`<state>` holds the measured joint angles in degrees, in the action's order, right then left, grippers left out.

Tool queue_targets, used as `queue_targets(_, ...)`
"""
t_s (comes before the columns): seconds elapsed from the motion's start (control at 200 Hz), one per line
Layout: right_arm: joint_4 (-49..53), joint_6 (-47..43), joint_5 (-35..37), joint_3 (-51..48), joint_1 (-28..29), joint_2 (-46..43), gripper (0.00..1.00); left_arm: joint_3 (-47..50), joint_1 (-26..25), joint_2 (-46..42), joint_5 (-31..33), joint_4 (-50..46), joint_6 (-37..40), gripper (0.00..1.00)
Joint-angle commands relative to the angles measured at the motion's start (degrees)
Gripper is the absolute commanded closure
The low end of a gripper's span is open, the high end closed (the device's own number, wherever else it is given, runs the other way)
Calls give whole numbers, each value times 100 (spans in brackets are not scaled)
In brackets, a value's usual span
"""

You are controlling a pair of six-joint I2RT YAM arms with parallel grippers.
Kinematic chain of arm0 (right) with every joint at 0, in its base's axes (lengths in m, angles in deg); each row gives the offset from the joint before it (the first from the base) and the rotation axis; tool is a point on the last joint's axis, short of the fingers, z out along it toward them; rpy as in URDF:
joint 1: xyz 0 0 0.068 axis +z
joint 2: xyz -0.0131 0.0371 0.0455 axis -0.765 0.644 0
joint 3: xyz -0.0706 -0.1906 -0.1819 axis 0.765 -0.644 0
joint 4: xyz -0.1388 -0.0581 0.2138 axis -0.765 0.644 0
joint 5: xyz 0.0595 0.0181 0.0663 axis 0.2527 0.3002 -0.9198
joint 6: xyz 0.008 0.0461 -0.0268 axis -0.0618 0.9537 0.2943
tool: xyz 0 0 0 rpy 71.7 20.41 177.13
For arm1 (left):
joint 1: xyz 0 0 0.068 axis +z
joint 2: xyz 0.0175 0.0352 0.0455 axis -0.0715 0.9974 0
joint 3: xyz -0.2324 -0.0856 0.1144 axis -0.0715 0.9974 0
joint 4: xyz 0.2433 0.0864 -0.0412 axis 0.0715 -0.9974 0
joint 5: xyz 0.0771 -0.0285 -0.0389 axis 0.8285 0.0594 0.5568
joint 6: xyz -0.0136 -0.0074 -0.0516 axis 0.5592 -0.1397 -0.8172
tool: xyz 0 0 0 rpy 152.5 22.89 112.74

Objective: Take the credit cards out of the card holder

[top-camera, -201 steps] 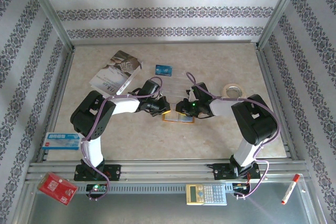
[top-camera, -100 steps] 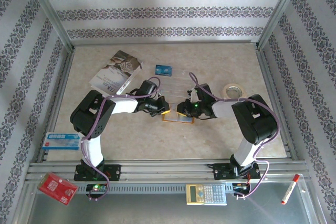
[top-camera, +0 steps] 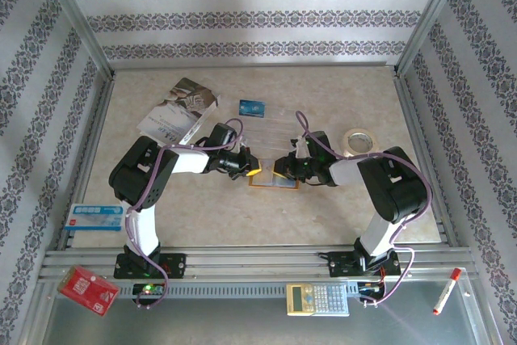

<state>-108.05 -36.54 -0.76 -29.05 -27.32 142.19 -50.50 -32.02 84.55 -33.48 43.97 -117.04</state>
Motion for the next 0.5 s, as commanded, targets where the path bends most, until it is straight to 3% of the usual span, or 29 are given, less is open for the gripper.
queue_targets(0.0, -521, 24, -397, -59, -18, -210, 88, 434, 76, 568, 622, -1045, -43, 96)
queue_targets(0.495, -649, 69, -511, -252, -217, -362, 98, 444, 124, 552, 656, -1075, 18, 91)
